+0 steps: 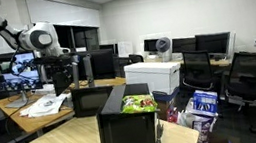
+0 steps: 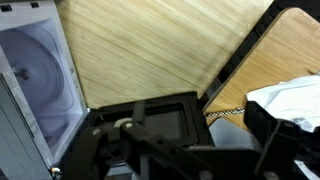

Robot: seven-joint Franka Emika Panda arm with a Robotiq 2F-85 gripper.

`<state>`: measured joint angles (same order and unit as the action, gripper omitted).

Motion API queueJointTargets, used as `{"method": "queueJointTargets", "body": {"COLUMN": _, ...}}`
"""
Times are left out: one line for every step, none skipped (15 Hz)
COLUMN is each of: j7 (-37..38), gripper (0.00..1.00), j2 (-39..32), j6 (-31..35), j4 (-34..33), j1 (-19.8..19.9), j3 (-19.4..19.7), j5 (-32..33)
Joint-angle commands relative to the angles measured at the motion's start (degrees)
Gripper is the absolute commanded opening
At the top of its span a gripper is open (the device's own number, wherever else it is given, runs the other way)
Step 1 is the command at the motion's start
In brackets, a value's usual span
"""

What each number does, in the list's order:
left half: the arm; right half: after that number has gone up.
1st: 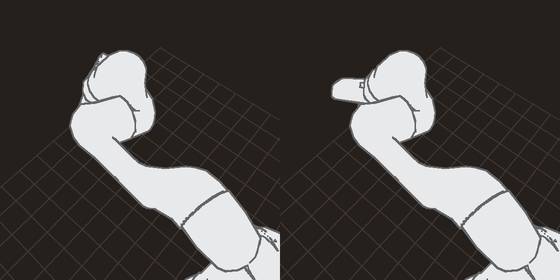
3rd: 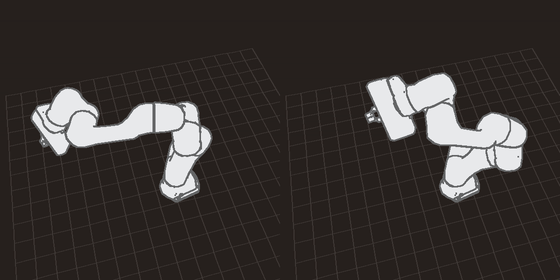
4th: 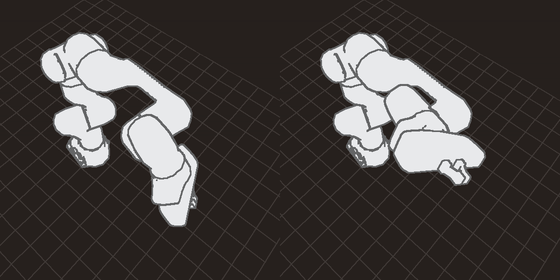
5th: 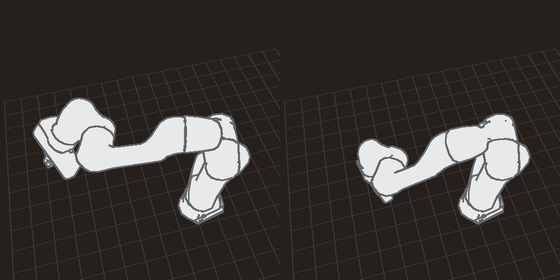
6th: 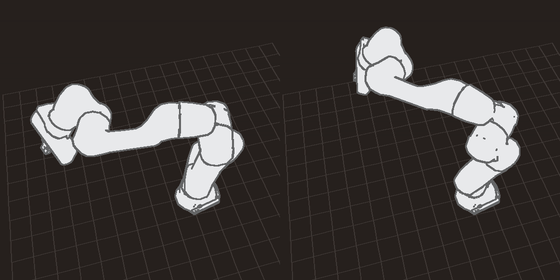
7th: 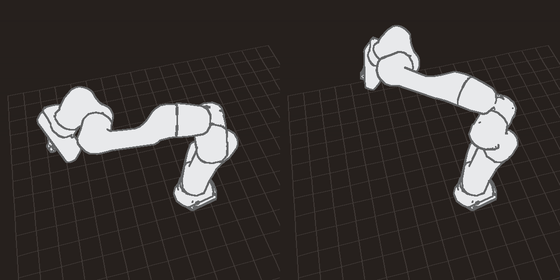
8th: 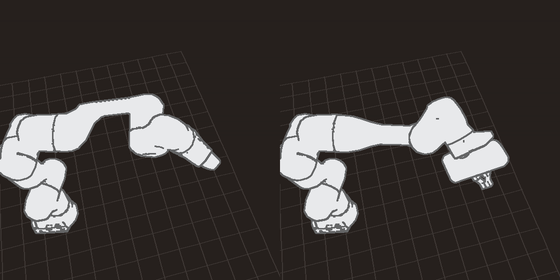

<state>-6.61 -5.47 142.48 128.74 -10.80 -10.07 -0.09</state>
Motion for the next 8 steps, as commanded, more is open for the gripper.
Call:
{"method": "queueJointTargets", "body": {"j7": 0.4, "gripper": 1.00, "j2": -4.5, "j6": 1.6, "j4": -4.5, "j1": -2.3, "j3": -1.8, "j5": 5.3}}
{"method": "queueJointTargets", "body": {"j7": 0.9, "gripper": 1.00, "j2": -5.8, "j6": 1.4, "j4": -6.0, "j1": -3.1, "j3": -2.1, "j5": 7.1}}
{"method": "queueJointTargets", "body": {"j7": 1.4, "gripper": 1.00, "j2": -7.4, "j6": 0.9, "j4": -7.9, "j1": -4.0, "j3": -2.4, "j5": 8.7}}
{"method": "queueJointTargets", "body": {"j7": 1.8, "gripper": 1.00, "j2": -8.6, "j6": 0.7, "j4": -9.5, "j1": -4.9, "j3": -2.5, "j5": 10.2}}
{"method": "queueJointTargets", "body": {"j7": 2.1, "gripper": 1.00, "j2": -9.7, "j6": 0.2, "j4": -11.0, "j1": -5.8, "j3": -2.6, "j5": 11.6}}
{"method": "queueJointTargets", "body": {"j7": 0.8, "gripper": 1.00, "j2": -7.1, "j6": 0.4, "j4": -8.0, "j1": -4.6, "j3": -2.8, "j5": 8.8}}
{"method": "queueJointTargets", "body": {"j7": 0.9, "gripper": 1.00, "j2": -8.0, "j6": 0.4, "j4": -8.9, "j1": -5.0, "j3": -2.9, "j5": 9.0}}
{"method": "queueJointTargets", "body": {"j7": 0.9, "gripper": 1.00, "j2": -8.2, "j6": 0.4, "j4": -8.9, "j1": -5.1, "j3": -3.0, "j5": 9.0}}
